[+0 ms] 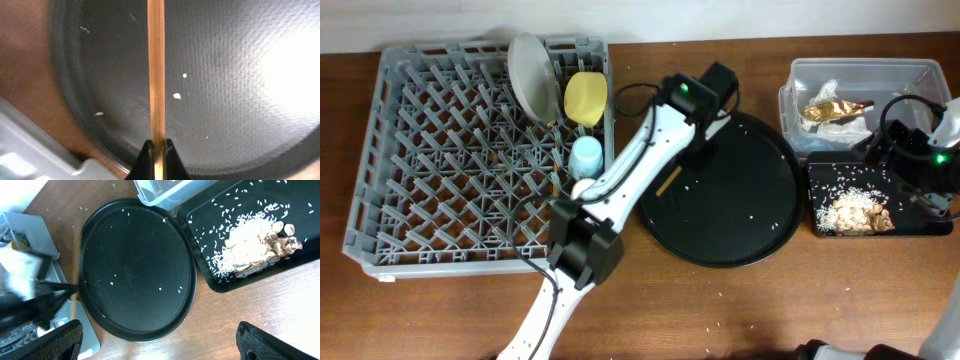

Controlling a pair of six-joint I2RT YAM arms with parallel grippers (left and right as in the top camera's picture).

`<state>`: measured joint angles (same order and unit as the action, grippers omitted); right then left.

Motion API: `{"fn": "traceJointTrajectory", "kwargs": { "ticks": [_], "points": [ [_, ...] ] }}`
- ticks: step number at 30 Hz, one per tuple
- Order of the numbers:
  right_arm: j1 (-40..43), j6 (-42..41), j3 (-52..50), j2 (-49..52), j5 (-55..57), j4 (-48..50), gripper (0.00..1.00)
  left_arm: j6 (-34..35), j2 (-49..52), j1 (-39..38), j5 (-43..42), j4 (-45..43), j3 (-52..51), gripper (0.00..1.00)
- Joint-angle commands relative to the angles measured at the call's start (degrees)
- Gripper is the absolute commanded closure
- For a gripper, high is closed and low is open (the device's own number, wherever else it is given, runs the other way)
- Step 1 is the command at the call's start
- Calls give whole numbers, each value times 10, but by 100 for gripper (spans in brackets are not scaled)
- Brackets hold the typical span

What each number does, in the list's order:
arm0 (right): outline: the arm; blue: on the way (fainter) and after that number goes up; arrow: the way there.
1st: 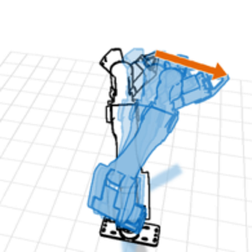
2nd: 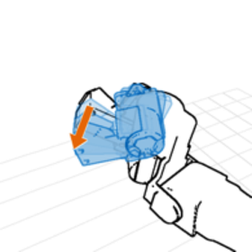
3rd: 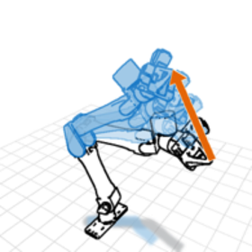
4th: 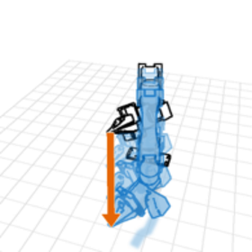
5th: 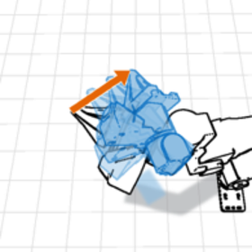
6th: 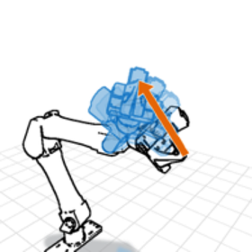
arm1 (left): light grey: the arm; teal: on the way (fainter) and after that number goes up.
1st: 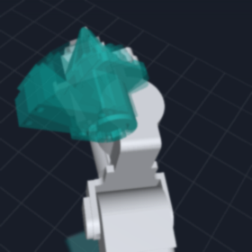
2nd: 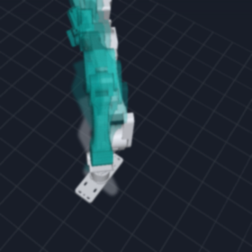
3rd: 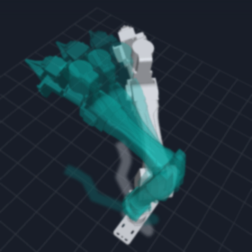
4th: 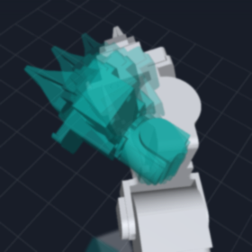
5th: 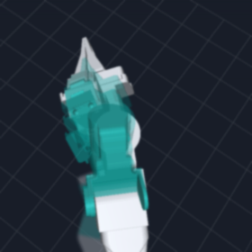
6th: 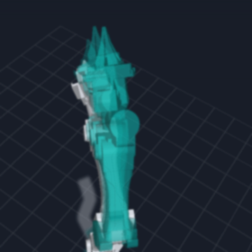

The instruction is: Sort waste into correct bins and load items into the dishwasher rack

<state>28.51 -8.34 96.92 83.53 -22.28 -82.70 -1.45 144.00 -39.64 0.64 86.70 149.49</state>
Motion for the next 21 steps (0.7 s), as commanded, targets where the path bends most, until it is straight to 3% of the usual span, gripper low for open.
{"fn": "traceJointTrajectory", "kwargs": {
  "ticks": [1, 6, 11, 17, 18, 20, 21],
  "points": [
    [0, 6, 1, -5, 5, 0, 1, 24, -8, 41, 9, 101, 123, 100],
    [0, 6, 1, -5, 5, 0, 2, 35, -149, 124, 27, 101, 74, 100],
    [0, 6, 1, -5, 5, 0, 2, 98, -286, 261, 69, 99, -168, 100],
    [0, 6, 1, -5, 5, 0, 2, 97, -287, 297, 70, -85, -431, 100],
    [0, 6, 1, -5, 5, 0, 2, 98, -287, 297, 83, -103, -453, 93],
    [0, 6, 1, -5, 5, 0, 2, 98, -287, 297, 99, -117, -472, 69],
    [0, 6, 1, -5, 5, 0, 1, 98, -287, 297, 97, -117, -472, 51]
  ]
}}
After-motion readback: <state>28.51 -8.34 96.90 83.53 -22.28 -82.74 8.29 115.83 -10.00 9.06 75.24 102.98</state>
